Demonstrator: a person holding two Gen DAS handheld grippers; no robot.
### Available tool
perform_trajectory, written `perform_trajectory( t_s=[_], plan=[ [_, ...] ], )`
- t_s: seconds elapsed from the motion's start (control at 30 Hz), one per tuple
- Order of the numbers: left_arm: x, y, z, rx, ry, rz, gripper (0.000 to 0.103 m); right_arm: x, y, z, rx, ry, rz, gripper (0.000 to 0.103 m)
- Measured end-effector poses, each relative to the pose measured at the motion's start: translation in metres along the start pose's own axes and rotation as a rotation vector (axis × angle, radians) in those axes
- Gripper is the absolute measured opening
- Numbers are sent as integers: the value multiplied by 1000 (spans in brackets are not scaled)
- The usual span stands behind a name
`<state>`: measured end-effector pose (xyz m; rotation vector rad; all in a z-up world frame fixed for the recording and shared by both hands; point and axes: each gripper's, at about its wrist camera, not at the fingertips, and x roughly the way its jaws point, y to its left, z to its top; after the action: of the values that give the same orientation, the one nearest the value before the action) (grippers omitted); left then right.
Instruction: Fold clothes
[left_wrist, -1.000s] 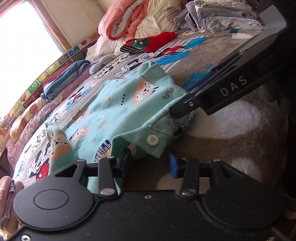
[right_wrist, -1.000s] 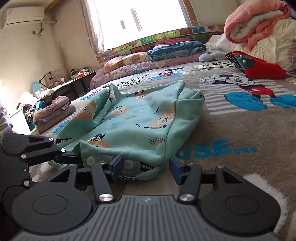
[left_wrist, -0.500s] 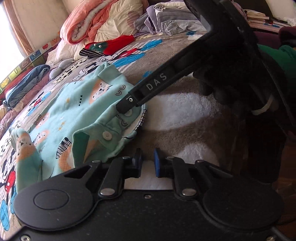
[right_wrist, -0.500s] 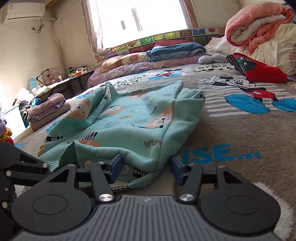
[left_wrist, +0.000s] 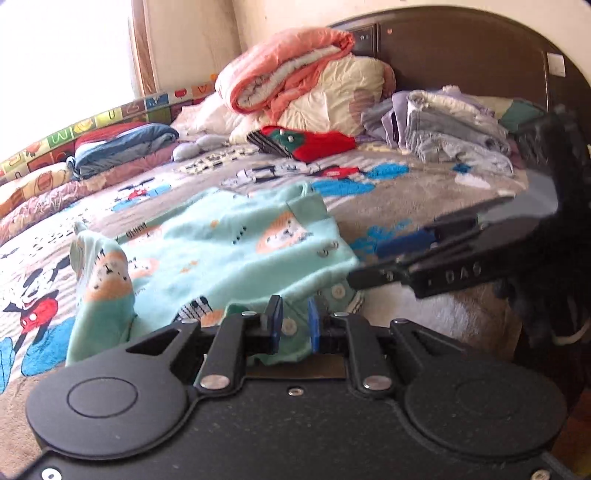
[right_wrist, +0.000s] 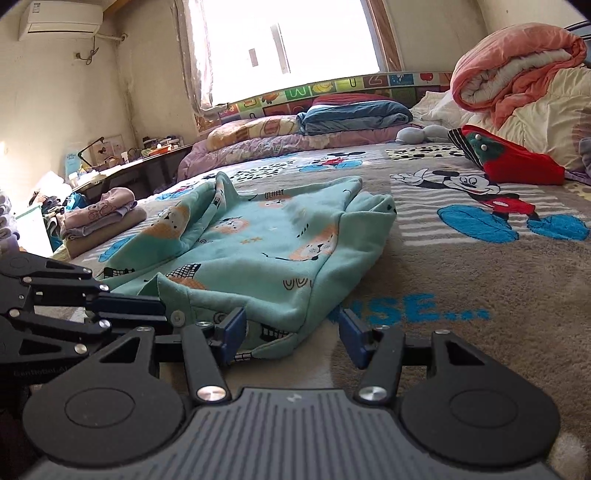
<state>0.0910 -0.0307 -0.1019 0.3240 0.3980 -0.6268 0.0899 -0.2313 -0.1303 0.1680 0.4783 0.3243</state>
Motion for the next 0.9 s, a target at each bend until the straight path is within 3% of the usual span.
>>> perform_trajectory(
  t_s=[0.07,0.1,0.13,0.3,0.37,0.4,0.43,0.53,0.77,0.8,0.87,0.9],
  plan=[
    [-1,2,5,38,-15,7,38,1,1,-2,-15,5,-2,57],
    [3,3,8,67,-3,11,52,3,2,-3,-24,10,-4,57],
    [8,4,10,92,17,19,54,5,3,-4,-35,20,-7,57],
    [35,10,9,179,121,-66,54,14,3,-8,-33,47,-14,57],
    [45,5,6,261,167,-64,40,15,3,-7,-27,48,-14,57],
    [48,2,3,304,188,-54,21,16,2,-7,-19,52,-14,57],
    [51,-1,1,348,208,-43,9,17,1,-7,-11,56,-12,57],
    [46,-10,-2,441,175,18,8,20,0,-9,-7,64,-11,57],
    [29,-64,-74,947,51,244,11,21,-12,-8,73,61,3,57],
    [26,-66,-81,942,61,240,10,21,-15,-8,96,59,4,55],
    [15,-59,-71,814,72,215,12,19,-15,-8,96,59,-2,55],
    [9,-52,-61,725,75,188,23,17,-14,-8,89,59,-7,55]
  ],
)
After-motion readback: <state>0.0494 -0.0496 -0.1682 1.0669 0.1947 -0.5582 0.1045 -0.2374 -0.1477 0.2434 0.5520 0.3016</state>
